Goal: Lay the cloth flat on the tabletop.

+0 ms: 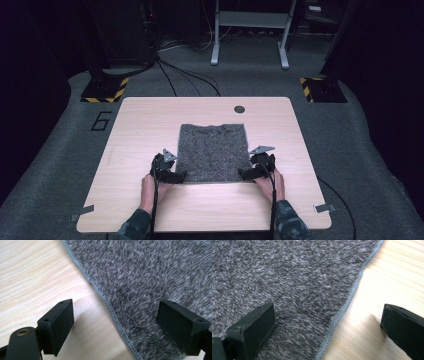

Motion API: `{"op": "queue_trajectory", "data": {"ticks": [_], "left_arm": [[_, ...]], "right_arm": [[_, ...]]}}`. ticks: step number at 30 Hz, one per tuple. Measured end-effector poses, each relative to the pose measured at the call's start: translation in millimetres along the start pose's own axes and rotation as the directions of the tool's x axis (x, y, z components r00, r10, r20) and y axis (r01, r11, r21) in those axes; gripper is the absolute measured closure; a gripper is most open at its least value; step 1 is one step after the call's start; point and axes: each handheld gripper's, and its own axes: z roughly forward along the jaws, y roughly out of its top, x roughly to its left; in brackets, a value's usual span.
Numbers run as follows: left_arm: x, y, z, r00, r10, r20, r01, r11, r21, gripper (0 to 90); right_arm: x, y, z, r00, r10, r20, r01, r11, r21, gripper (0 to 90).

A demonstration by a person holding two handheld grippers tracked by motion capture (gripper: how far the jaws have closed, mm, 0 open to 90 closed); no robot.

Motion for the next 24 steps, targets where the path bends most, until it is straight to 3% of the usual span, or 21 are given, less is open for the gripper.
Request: {"op": "queue_trajectory", "data": {"ticks": [15, 21, 24], "left_arm": [[-5.4, -16.7, -11.6, 0.9996, -0.009, 0.026, 0.010, 0.9997, -0.023, 14.2], [-7.8, -22.9, -15.7, 0.9998, 0.001, 0.022, 0.000, 0.9992, -0.039, 14.1], [-9.7, -25.0, -15.9, 0.9997, -0.017, 0.020, 0.018, 0.9984, -0.054, 14.1]], "right_arm": [[11.8, -16.0, -13.6, 0.9997, -0.022, -0.008, 0.022, 1.000, -0.007, 0.0], [18.8, -21.2, -18.2, 1.0000, -0.002, -0.004, 0.002, 1.000, -0.004, 0.0], [19.8, -22.5, -19.1, 1.0000, -0.008, -0.003, 0.008, 1.000, -0.008, 0.0]]}}
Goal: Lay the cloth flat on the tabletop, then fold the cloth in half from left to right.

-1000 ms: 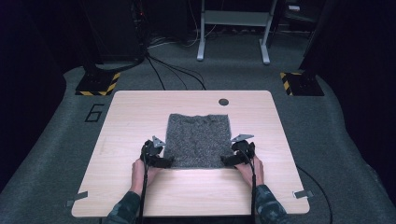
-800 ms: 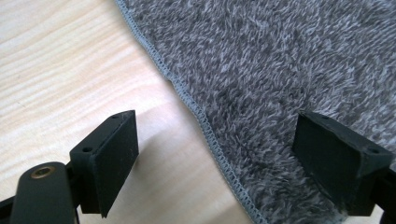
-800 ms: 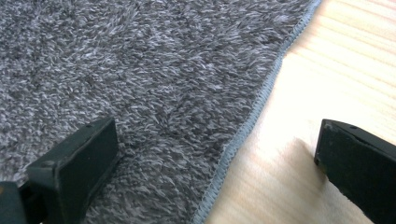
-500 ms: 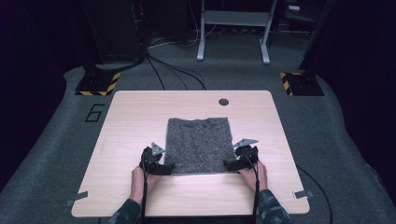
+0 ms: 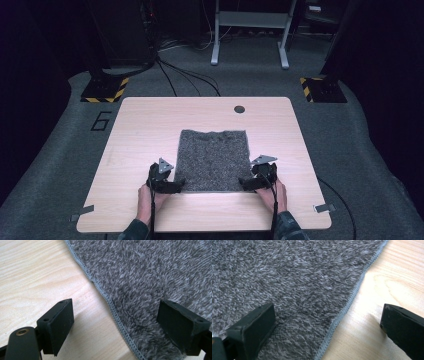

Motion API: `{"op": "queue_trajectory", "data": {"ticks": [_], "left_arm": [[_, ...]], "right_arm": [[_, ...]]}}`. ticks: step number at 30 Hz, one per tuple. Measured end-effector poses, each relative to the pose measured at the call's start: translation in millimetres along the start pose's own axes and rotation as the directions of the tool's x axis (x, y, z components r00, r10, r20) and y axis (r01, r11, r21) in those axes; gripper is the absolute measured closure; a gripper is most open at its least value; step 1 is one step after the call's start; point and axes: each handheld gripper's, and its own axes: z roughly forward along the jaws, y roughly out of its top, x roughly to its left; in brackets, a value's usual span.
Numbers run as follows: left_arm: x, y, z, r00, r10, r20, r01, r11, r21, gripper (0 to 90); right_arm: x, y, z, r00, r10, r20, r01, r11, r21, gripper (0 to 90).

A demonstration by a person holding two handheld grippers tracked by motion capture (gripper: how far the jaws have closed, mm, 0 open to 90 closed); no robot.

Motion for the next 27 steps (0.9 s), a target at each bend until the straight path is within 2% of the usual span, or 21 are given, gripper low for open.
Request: {"op": "queue_trajectory", "data": {"ticks": [7, 9, 10, 12, 13, 15, 17, 22, 24, 27], "left_arm": [[0.6, 1.5, -0.6, 1.0000, 0.008, 0.004, -0.008, 0.9998, 0.019, 13.8], [1.5, 2.9, -0.5, 0.9995, 0.003, 0.033, -0.003, 0.9997, 0.022, 11.7], [5.5, 3.3, -3.1, 0.9983, 0.003, 0.058, -0.004, 1.0000, 0.008, 10.9], [8.8, 4.9, -5.7, 0.9973, -0.032, 0.065, 0.033, 0.9994, -0.012, 10.3], [11.3, 6.7, -7.3, 0.9975, -0.039, 0.059, 0.041, 0.9989, -0.022, 9.4], [16.8, 10.9, -10.6, 0.9968, -0.047, 0.065, 0.049, 0.9987, -0.018, 9.0], [23.2, 16.7, -13.0, 0.9974, -0.048, 0.053, 0.050, 0.9985, -0.025, 8.7], [37.5, 28.9, -9.3, 0.9973, -0.058, 0.044, 0.059, 0.9983, -0.007, 7.5], [42.2, 32.5, -6.5, 0.9970, -0.063, 0.045, 0.063, 0.9980, 0.003, 6.1], [48.8, 39.4, -2.0, 0.9958, -0.080, 0.045, 0.079, 0.9968, 0.006, 5.4]], "right_arm": [[-0.2, -0.4, 0.1, 1.0000, -0.004, 0.000, 0.004, 1.000, -0.006, 0.0], [-0.3, -0.4, 0.1, 1.0000, -0.005, -0.001, 0.005, 1.000, -0.006, 0.0], [-0.5, -0.3, 0.0, 1.0000, -0.006, -0.002, 0.006, 1.000, -0.005, 0.0], [-0.9, -0.4, -0.8, 0.9999, -0.012, -0.003, 0.012, 1.000, -0.012, 0.0], [-0.3, -0.6, -2.5, 1.0000, -0.004, -0.008, 0.003, 1.000, -0.021, 0.0], [-3.2, -1.0, -3.5, 0.9998, -0.018, -0.010, 0.017, 0.999, -0.032, 0.0], [-4.0, -0.2, -6.2, 0.9997, 0.016, -0.020, -0.017, 0.999, -0.030, 0.0], [-1.1, 5.5, -11.6, 0.9970, 0.041, -0.066, -0.044, 0.998, -0.038, 0.0], [4.6, 9.2, -12.4, 0.9974, 0.014, -0.071, -0.017, 0.999, -0.042, 0.0], [13.0, 14.6, -12.8, 0.9959, 0.000, -0.090, -0.004, 0.999, -0.042, 0.0]]}}
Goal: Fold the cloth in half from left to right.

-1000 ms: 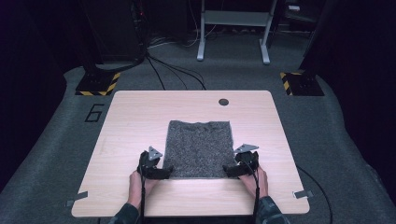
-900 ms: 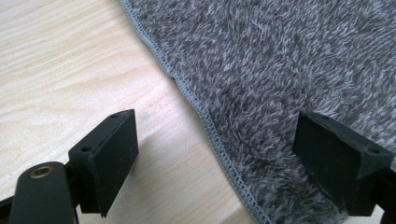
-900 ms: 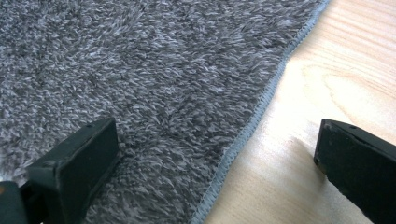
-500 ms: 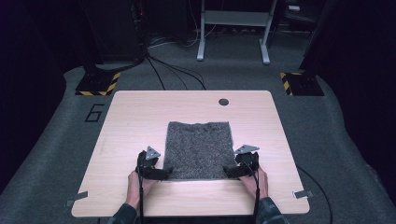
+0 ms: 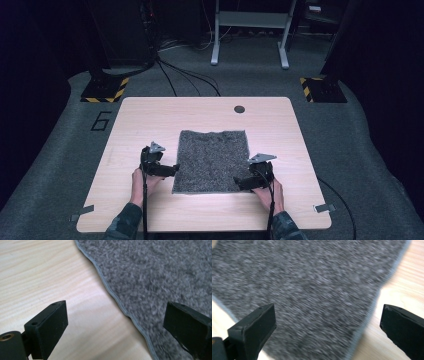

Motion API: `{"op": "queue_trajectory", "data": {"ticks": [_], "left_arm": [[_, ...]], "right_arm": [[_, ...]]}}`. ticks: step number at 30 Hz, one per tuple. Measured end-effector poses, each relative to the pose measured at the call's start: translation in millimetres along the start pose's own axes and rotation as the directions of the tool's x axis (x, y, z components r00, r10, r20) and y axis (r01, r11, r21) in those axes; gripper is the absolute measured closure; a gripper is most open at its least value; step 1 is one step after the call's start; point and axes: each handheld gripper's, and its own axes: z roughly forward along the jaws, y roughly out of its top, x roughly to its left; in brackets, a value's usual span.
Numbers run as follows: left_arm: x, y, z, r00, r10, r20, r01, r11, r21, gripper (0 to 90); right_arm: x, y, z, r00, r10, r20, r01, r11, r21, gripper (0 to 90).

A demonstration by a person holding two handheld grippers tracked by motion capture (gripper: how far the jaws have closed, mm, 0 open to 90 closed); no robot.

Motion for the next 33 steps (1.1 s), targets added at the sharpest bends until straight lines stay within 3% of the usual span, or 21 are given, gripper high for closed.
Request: {"op": "queue_trajectory", "data": {"ticks": [5, 8, 11, 14, 16, 18, 22, 29, 33], "left_arm": [[11.4, 10.9, 5.1, 0.9998, -0.018, 0.009, 0.018, 0.9998, -0.009, 4.5], [18.3, 17.9, 8.5, 0.9994, -0.021, 0.028, 0.021, 0.9997, 0.010, 4.7], [21.8, 24.8, 13.1, 0.9999, -0.005, 0.012, 0.005, 0.9999, 0.015, 4.5], [26.1, 30.3, 18.0, 0.9998, -0.018, 0.000, 0.018, 0.9998, 0.004, 4.5], [30.0, 34.7, 23.1, 0.9995, -0.030, 0.010, 0.029, 0.9994, 0.018, 4.5], [34.1, 40.3, 28.9, 0.9997, -0.025, 0.000, 0.025, 0.9995, 0.021, 4.3], [37.8, 51.1, 38.8, 0.9999, -0.016, -0.001, 0.016, 0.9993, 0.033, 5.0], [45.9, 67.1, 58.3, 0.9992, -0.039, 0.001, 0.039, 0.9975, 0.060, 4.3], [48.5, 75.3, 67.3, 0.9987, -0.051, 0.004, 0.050, 0.9965, 0.067, 4.3]], "right_arm": [[16.9, 10.2, 2.4, 0.9993, -0.023, -0.031, 0.022, 1.000, -0.011, 0.0], [32.2, 16.3, 8.2, 0.9962, -0.062, -0.061, 0.062, 0.998, 0.001, 0.0], [47.7, 22.2, 16.0, 0.9908, -0.107, -0.083, 0.108, 0.994, 0.005, 0.3], [60.3, 28.8, 22.5, 0.9865, -0.121, -0.110, 0.122, 0.993, 0.000, 0.4], [69.9, 33.5, 25.2, 0.9866, -0.101, -0.128, 0.103, 0.995, 0.010, 0.4], [76.6, 38.6, 29.8, 0.9803, -0.139, -0.140, 0.139, 0.990, -0.006, 0.5], [91.3, 46.9, 34.3, 0.9746, -0.157, -0.160, 0.159, 0.987, -0.004, 0.9], [112.9, 53.9, 45.3, 0.9623, -0.190, -0.194, 0.191, 0.981, -0.016, 2.2], [127.9, 59.9, 53.4, 0.9497, -0.230, -0.213, 0.230, 0.973, -0.025, 3.5]]}}
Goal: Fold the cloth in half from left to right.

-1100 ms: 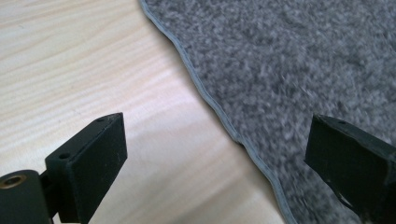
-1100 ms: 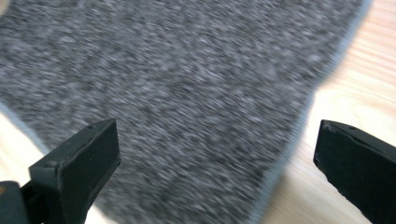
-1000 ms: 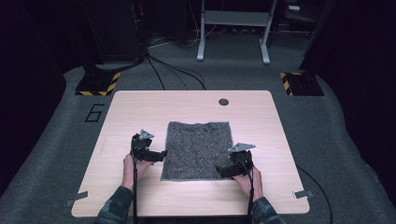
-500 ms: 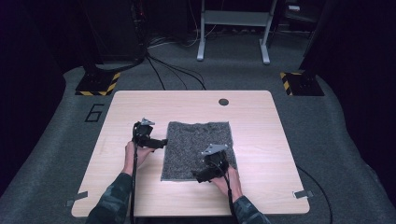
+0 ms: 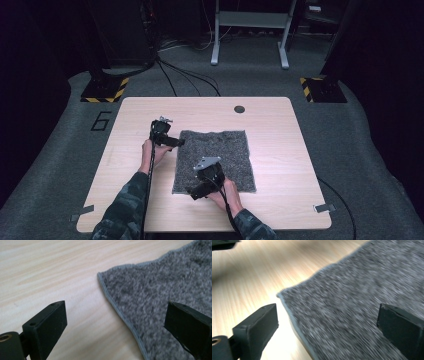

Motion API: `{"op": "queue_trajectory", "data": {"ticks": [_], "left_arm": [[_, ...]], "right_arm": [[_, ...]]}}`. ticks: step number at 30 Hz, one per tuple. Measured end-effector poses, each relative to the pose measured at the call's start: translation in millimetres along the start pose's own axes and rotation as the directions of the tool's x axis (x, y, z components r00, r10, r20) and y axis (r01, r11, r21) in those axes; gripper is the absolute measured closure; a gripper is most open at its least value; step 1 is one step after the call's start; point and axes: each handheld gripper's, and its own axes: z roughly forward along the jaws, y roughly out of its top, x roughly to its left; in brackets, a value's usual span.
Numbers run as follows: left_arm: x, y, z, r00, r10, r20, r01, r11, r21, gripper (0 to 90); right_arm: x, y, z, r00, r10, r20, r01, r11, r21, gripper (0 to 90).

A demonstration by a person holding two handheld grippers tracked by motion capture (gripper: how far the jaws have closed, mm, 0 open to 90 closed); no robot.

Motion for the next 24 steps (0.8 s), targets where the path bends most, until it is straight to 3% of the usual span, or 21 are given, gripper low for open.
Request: {"op": "queue_trajectory", "data": {"ticks": [4, 8, 10, 14, 19, 21, 24], "left_arm": [[0.7, 7.1, 7.7, 0.9999, -0.002, 0.016, 0.002, 1.0000, -0.004, 5.2], [0.2, 13.4, 14.8, 0.9999, -0.004, 0.010, 0.004, 1.0000, 0.001, 6.9], [0.2, 15.9, 19.0, 0.9999, -0.008, 0.013, 0.007, 0.9999, 0.013, 8.1], [0.2, 18.5, 25.9, 0.9998, -0.020, 0.009, 0.020, 0.9997, 0.018, 14.3], [0.5, 17.7, 33.4, 0.9995, -0.020, -0.026, 0.020, 0.9993, 0.030, 22.8], [0.6, 16.6, 36.3, 0.9985, -0.041, -0.036, 0.042, 0.9987, 0.028, 26.9], [0.7, 17.1, 36.9, 0.9987, -0.029, -0.042, 0.030, 0.9991, 0.031, 32.0]], "right_arm": [[12.3, 9.7, 11.5, 0.9996, -0.018, -0.020, 0.018, 1.000, 0.006, 5.7], [24.8, 16.6, 21.3, 0.9978, -0.057, -0.034, 0.057, 0.998, 0.000, 13.5], [30.9, 18.4, 25.8, 0.9965, -0.071, -0.045, 0.072, 0.997, 0.023, 16.1], [38.6, 18.6, 35.0, 0.9948, -0.090, -0.048, 0.092, 0.995, 0.032, 32.3], [47.6, 21.6, 43.0, 0.9934, -0.102, -0.052, 0.105, 0.993, 0.057, 48.8], [49.3, 22.5, 46.2, 0.9923, -0.114, -0.047, 0.117, 0.992, 0.049, 51.9], [50.4, 25.1, 50.6, 0.9923, -0.116, -0.042, 0.119, 0.990, 0.079, 55.9]]}}
